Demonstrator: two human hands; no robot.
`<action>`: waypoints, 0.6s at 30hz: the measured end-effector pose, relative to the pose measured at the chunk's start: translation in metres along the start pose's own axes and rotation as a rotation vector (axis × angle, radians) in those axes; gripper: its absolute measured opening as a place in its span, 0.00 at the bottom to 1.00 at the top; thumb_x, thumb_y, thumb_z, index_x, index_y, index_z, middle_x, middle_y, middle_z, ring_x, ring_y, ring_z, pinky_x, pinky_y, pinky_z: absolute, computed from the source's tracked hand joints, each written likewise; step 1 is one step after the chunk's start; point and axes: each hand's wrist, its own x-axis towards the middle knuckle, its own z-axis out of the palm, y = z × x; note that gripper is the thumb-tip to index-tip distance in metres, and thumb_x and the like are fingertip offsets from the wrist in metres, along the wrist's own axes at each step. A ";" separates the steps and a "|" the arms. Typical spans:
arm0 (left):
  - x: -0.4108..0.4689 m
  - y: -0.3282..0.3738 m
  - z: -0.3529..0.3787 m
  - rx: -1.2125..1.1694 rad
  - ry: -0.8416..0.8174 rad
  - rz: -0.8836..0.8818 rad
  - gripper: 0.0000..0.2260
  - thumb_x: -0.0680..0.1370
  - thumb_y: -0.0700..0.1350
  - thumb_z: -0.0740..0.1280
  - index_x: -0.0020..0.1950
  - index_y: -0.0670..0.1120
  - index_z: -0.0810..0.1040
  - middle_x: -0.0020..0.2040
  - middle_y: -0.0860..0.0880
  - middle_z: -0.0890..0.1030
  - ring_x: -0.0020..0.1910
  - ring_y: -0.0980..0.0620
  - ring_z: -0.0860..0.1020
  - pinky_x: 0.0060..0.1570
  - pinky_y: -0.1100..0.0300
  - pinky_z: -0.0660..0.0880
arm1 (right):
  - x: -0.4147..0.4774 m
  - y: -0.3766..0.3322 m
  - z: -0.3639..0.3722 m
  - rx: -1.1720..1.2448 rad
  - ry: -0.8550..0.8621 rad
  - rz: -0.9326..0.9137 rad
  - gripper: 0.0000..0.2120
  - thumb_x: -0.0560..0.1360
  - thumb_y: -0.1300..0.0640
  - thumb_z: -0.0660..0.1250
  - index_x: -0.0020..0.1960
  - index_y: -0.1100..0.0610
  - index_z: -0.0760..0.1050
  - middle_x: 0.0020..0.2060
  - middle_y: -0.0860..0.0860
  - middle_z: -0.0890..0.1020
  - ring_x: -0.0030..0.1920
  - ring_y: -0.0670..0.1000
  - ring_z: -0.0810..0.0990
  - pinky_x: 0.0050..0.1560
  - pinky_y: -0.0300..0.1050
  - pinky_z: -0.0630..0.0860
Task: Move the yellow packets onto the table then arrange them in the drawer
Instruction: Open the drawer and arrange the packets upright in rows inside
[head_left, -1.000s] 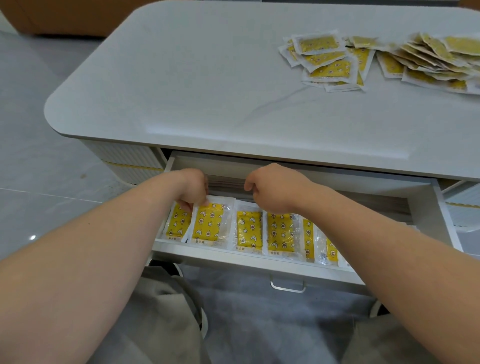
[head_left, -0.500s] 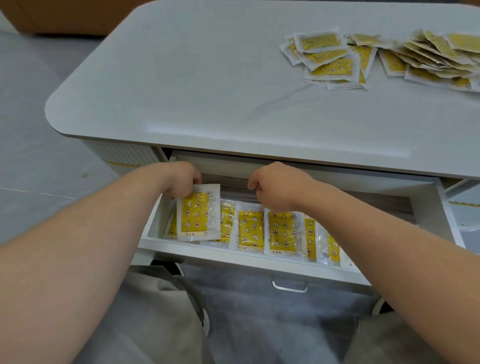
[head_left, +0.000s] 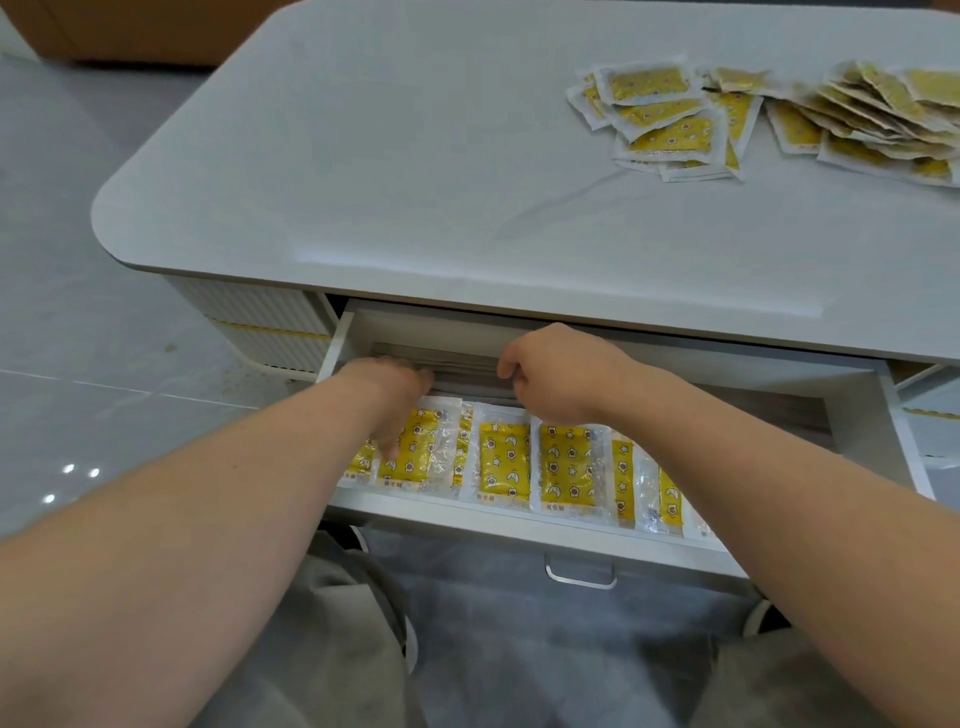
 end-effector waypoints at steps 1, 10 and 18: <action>-0.002 0.002 -0.005 0.004 -0.016 0.000 0.48 0.67 0.54 0.82 0.80 0.51 0.59 0.73 0.48 0.72 0.69 0.44 0.73 0.63 0.48 0.76 | -0.001 0.000 -0.001 0.003 0.000 0.000 0.18 0.81 0.59 0.60 0.68 0.50 0.77 0.60 0.51 0.82 0.56 0.54 0.81 0.56 0.52 0.81; -0.059 -0.004 -0.093 -0.609 0.001 0.203 0.18 0.73 0.53 0.77 0.57 0.46 0.80 0.43 0.49 0.87 0.41 0.53 0.86 0.39 0.60 0.80 | -0.021 -0.001 -0.060 0.233 0.047 0.054 0.10 0.76 0.64 0.62 0.43 0.55 0.80 0.39 0.51 0.85 0.40 0.50 0.84 0.47 0.49 0.82; -0.034 0.044 -0.123 -0.877 0.893 0.185 0.07 0.78 0.56 0.68 0.44 0.54 0.78 0.31 0.55 0.78 0.35 0.56 0.78 0.39 0.57 0.75 | -0.016 0.090 -0.074 0.361 0.627 0.415 0.13 0.75 0.63 0.58 0.50 0.49 0.77 0.49 0.48 0.80 0.50 0.54 0.79 0.49 0.52 0.79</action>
